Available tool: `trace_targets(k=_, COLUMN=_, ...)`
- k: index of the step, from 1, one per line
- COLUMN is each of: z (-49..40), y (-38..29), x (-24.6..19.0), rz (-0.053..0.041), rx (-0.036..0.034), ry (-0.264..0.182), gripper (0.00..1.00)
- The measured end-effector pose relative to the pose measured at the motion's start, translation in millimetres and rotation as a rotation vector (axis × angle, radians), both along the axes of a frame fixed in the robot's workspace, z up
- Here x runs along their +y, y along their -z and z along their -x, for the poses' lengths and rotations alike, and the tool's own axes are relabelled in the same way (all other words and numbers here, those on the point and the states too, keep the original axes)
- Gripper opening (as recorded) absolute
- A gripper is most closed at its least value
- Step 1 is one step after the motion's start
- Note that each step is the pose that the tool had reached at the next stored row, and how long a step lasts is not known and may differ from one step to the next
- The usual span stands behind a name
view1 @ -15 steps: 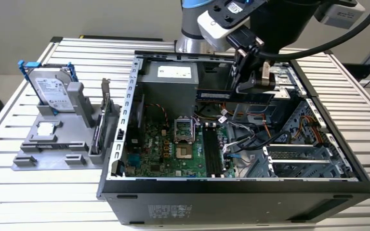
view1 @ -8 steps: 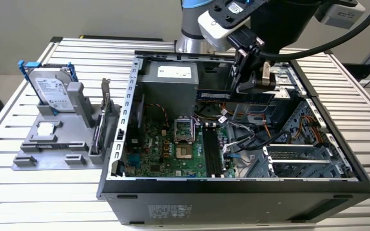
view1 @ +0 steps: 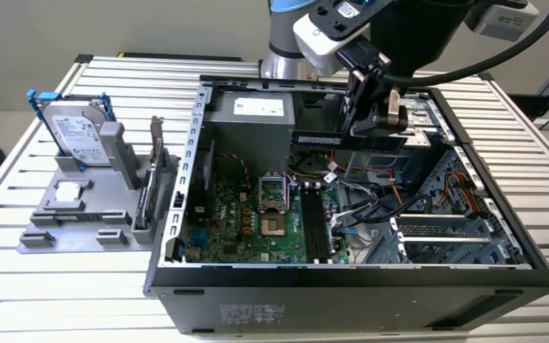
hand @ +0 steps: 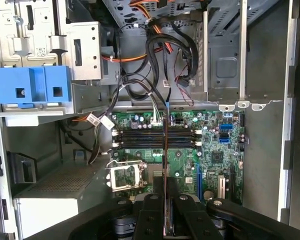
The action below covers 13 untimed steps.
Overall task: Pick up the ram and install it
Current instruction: 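Pick up the ram and move it above insertion slot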
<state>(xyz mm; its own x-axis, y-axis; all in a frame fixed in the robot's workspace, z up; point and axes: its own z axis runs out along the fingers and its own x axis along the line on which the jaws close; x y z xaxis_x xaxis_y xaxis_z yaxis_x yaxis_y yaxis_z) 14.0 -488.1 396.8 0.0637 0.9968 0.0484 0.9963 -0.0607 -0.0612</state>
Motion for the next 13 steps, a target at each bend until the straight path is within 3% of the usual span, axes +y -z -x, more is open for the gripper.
trace_targets(k=13, z=0.0, y=0.0, x=16.0, rz=0.0, rx=0.0, ry=0.0, gripper=0.0)
